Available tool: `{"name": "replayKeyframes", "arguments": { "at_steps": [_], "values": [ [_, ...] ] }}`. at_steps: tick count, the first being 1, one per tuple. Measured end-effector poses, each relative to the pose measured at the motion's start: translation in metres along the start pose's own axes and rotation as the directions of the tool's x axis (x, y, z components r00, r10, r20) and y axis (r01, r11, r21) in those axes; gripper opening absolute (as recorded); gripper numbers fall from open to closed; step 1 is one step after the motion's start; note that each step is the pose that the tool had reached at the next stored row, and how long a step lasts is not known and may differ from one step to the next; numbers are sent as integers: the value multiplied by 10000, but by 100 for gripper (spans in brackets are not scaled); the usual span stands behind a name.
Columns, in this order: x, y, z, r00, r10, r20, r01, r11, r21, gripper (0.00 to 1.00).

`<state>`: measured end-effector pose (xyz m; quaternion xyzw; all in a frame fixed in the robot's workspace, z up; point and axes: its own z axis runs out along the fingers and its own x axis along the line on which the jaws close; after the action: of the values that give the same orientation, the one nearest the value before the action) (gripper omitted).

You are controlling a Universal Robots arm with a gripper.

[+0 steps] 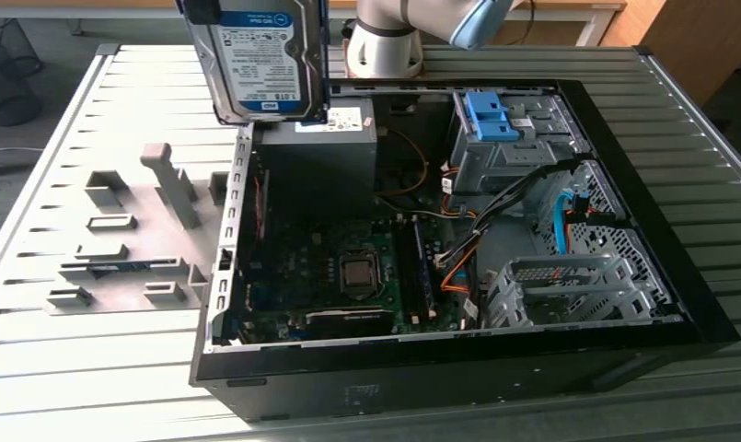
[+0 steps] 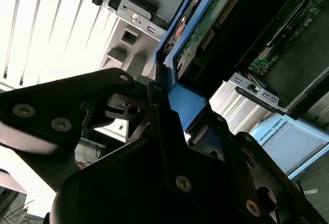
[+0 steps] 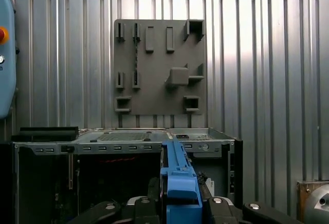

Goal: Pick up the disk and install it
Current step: 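Pick up the disk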

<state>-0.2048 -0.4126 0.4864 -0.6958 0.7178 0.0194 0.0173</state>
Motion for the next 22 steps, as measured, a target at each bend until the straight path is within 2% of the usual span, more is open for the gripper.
{"name": "replayKeyframes", "arguments": {
  "at_steps": [11, 22],
  "values": [
    [-5, -161, 0, 10000, 0, 1, 0, 10000, 0, 36],
    [-11, -357, 0, 10000, 0, 0, 0, 10000, 0, 36]
  ]
}}
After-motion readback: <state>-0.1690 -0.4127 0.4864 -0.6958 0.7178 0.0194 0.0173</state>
